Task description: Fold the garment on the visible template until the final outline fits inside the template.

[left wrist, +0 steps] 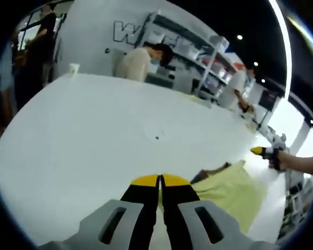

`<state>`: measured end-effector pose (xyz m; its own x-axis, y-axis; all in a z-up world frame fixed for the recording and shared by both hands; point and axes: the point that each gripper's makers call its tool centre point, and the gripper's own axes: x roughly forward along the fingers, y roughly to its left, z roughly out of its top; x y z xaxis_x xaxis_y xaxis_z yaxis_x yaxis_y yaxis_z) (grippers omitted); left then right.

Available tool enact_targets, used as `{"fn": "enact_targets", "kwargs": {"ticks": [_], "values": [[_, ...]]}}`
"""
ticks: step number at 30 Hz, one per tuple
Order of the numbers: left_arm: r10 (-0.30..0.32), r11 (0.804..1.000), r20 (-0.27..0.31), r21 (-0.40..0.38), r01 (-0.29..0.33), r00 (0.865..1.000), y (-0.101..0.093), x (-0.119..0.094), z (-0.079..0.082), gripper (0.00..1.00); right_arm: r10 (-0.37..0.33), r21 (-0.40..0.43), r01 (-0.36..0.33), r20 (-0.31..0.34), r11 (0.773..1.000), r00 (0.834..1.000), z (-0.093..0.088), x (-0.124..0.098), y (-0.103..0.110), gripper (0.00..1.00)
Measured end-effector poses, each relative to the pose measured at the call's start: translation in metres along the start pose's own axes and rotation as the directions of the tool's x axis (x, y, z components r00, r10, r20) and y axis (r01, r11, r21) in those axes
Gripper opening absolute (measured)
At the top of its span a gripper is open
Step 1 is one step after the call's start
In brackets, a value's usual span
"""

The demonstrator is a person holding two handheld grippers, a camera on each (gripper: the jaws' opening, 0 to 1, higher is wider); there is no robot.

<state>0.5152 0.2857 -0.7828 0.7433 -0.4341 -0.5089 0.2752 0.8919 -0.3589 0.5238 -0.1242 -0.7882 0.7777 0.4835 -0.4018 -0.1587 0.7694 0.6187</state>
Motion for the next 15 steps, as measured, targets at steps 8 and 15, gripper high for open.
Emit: {"fn": "enact_targets", "kwargs": {"ticks": [8,15], "values": [[-0.177,0.976,-0.131,0.103,0.191,0.975,-0.049,-0.013,-0.04,0.0,0.125,-0.175,-0.167,-0.228,0.97,0.965,-0.068,-0.008,0.046,0.0],[-0.279,0.95,-0.24,0.074,0.304,0.93,-0.077,0.013,-0.086,0.0,0.168,-0.203,-0.257,-0.375,0.945,0.912,-0.115,0.014,0.062,0.0]]}}
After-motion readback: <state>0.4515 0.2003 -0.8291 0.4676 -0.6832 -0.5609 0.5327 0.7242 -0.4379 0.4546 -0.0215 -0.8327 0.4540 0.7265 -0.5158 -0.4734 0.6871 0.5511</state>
